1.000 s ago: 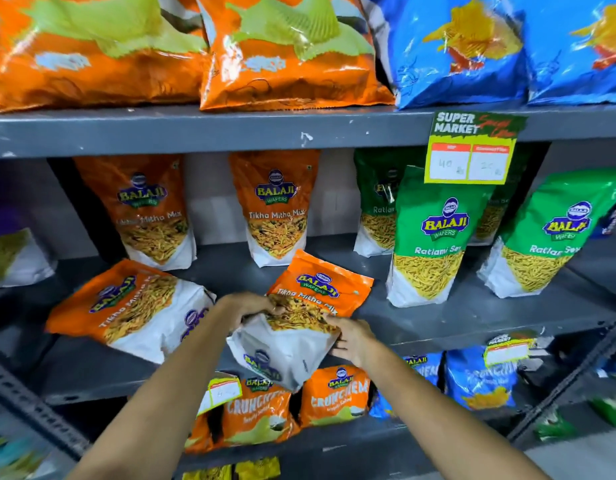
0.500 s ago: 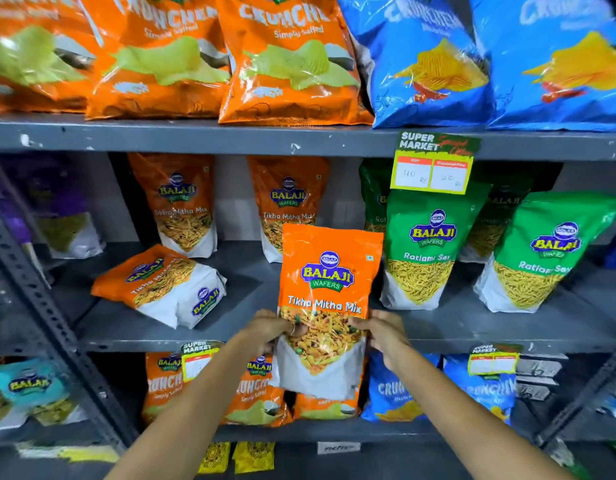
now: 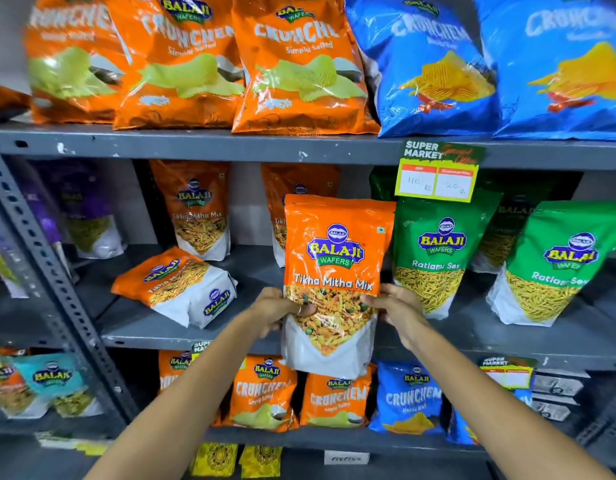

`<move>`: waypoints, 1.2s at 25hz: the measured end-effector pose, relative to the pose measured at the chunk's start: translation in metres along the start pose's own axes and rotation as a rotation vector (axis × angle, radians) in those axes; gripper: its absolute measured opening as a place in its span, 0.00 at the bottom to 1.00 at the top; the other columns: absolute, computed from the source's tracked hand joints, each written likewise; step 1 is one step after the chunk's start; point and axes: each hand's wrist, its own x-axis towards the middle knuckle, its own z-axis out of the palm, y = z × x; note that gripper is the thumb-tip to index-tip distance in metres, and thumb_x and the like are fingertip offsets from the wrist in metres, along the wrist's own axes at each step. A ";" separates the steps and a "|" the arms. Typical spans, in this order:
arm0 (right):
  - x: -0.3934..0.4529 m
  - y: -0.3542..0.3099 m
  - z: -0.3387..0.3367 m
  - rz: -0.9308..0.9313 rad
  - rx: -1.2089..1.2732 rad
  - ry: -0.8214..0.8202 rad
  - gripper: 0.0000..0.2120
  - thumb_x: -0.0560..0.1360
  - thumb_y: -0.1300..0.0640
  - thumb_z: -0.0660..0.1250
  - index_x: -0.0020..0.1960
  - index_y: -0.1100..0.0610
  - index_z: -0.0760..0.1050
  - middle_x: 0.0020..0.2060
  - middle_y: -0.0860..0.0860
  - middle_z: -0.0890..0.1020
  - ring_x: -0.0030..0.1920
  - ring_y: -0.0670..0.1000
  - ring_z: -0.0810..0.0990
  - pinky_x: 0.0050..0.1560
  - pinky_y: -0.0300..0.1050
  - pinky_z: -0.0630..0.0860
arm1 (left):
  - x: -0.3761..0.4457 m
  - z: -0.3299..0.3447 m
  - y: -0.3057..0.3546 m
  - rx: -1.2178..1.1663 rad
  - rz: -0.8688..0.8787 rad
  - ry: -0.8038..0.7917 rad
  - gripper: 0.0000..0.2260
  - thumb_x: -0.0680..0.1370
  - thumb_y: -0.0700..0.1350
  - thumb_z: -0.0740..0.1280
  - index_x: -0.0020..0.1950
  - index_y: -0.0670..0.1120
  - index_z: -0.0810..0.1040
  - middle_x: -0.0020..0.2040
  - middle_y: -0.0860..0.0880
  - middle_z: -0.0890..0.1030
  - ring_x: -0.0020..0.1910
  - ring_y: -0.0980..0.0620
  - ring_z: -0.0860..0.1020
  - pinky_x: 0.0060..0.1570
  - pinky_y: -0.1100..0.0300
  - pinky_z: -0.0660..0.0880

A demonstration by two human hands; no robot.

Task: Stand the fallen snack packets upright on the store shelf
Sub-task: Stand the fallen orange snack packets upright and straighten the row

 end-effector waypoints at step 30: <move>0.089 0.008 0.065 -0.140 -0.160 0.334 0.18 0.70 0.67 0.69 0.59 0.63 0.74 0.59 0.60 0.79 0.56 0.56 0.78 0.57 0.47 0.73 | 0.086 -0.025 0.000 -0.101 0.218 0.426 0.18 0.71 0.32 0.71 0.59 0.35 0.74 0.54 0.38 0.81 0.48 0.48 0.77 0.52 0.53 0.76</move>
